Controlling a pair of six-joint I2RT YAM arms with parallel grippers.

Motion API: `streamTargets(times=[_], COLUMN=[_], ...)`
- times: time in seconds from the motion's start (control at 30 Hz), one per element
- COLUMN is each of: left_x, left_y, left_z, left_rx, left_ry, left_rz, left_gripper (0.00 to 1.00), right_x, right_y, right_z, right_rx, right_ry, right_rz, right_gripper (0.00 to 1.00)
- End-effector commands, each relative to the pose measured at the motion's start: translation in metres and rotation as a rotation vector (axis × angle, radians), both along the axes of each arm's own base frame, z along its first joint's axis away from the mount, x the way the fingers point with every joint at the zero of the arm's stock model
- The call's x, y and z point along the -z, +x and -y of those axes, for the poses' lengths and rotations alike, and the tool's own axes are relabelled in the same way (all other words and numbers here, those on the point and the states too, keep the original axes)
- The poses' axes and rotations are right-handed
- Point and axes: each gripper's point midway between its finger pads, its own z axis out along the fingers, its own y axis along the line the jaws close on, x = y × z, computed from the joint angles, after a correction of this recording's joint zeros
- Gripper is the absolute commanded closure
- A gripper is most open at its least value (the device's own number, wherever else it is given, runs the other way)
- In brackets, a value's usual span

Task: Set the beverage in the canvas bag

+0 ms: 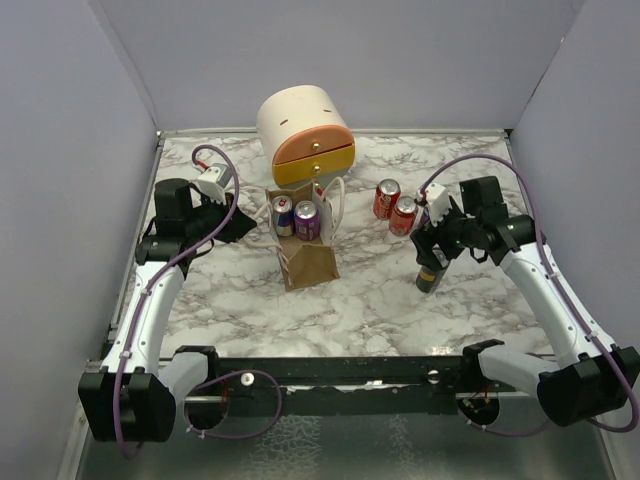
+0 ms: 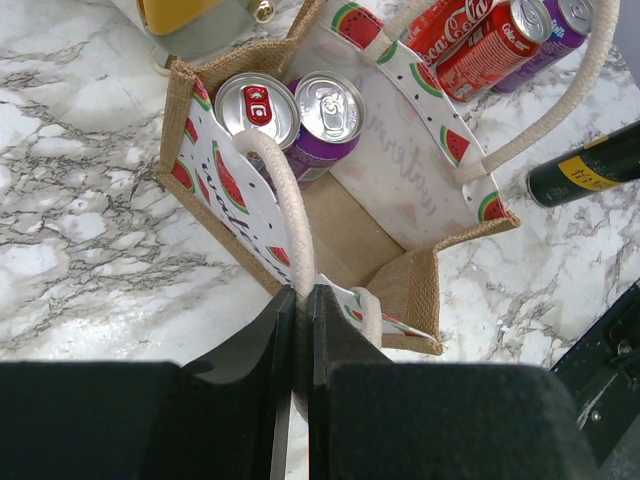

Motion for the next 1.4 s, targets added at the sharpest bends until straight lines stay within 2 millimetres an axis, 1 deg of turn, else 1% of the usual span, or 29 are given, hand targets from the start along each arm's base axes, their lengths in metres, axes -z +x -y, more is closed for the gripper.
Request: streamTargets(times=[0.0, 0.13, 0.27, 0.37, 0.53, 0.67, 0.77, 0.9, 0.97, 1.07, 1.17, 1.37], left_x=[-0.013, -0.013, -0.013, -0.015, -0.016, -0.016, -0.017, -0.015, -0.016, -0.015, -0.015, -0.014], left_y=[0.002, 0.002, 0.002, 0.001, 0.0, 0.0, 0.0, 0.002, 0.002, 0.003, 0.003, 0.002], left_z=[0.006, 0.006, 0.006, 0.007, 0.006, 0.007, 0.007, 0.007, 0.007, 0.007, 0.008, 0.009], left_rx=[0.026, 0.027, 0.026, 0.027, 0.025, 0.028, 0.028, 0.028, 0.028, 0.027, 0.032, 0.034], left_ry=[-0.025, -0.025, -0.026, -0.027, -0.026, -0.026, -0.026, -0.024, -0.021, -0.017, -0.018, -0.019], left_rz=[0.031, 0.032, 0.032, 0.033, 0.037, 0.038, 0.04, 0.031, 0.036, 0.034, 0.035, 0.036], left_gripper=[1.0, 1.0, 1.0, 1.0, 1.0, 1.0, 1.0, 1.0, 1.0, 1.0, 1.0, 1.0], right_x=[0.013, 0.014, 0.002, -0.009, -0.017, -0.018, -0.016, -0.002, 0.006, 0.022, 0.036, 0.056], right_y=[-0.005, -0.005, 0.009, 0.03, 0.064, 0.092, 0.108, 0.134, 0.141, 0.15, 0.157, 0.16], right_z=[0.012, 0.011, 0.006, 0.003, -0.003, -0.011, -0.02, -0.026, -0.029, -0.031, -0.029, -0.027], right_rx=[0.007, 0.0, 0.006, 0.031, 0.043, 0.029, -0.007, -0.027, -0.041, -0.055, -0.054, -0.066], right_ry=[-0.048, -0.042, -0.016, 0.004, 0.021, 0.028, 0.047, 0.039, 0.034, 0.021, -0.006, -0.032], right_rz=[-0.039, -0.049, -0.026, 0.018, 0.049, 0.066, 0.052, 0.034, 0.014, -0.026, -0.048, -0.069], right_gripper=[0.14, 0.14, 0.14, 0.14, 0.14, 0.14, 0.14, 0.14, 0.14, 0.13, 0.13, 0.14])
